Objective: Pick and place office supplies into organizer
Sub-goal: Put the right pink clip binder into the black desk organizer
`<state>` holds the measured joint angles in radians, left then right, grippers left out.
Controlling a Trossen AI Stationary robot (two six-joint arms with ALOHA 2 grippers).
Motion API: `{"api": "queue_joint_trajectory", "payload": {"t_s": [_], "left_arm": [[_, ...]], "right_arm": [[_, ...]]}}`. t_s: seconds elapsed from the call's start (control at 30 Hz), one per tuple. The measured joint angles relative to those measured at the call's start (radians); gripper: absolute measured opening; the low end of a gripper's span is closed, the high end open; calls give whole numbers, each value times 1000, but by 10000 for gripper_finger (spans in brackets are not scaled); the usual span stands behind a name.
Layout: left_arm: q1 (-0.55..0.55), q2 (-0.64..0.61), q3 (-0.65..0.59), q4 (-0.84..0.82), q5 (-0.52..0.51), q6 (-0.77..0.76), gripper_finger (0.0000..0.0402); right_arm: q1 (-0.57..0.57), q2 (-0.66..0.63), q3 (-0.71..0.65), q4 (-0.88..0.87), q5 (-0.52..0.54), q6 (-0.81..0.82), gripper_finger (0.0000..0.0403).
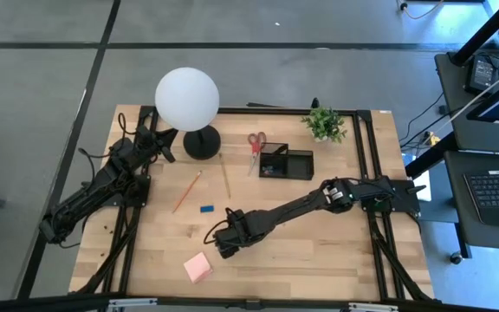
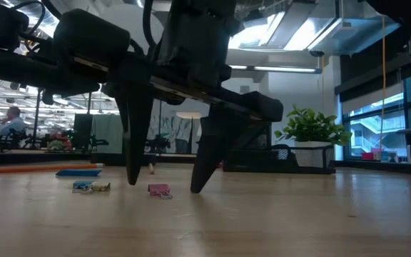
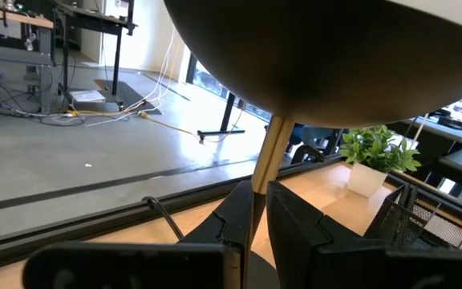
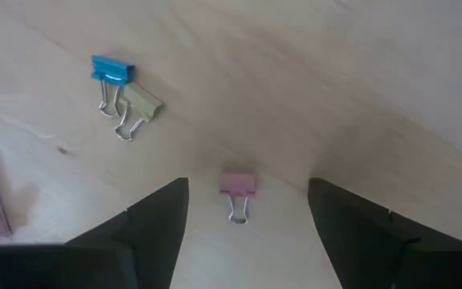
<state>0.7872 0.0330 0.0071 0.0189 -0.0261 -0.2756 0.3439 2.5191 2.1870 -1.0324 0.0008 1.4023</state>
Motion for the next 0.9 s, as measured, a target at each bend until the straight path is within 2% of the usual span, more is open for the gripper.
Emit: {"api": "queue_joint_trajectory", "payload": {"t_s": [0.9], "left_arm": [[0, 0, 0, 0, 0, 0, 33]], "right_arm": [[-2, -1, -6, 10, 2, 5, 263]]}}
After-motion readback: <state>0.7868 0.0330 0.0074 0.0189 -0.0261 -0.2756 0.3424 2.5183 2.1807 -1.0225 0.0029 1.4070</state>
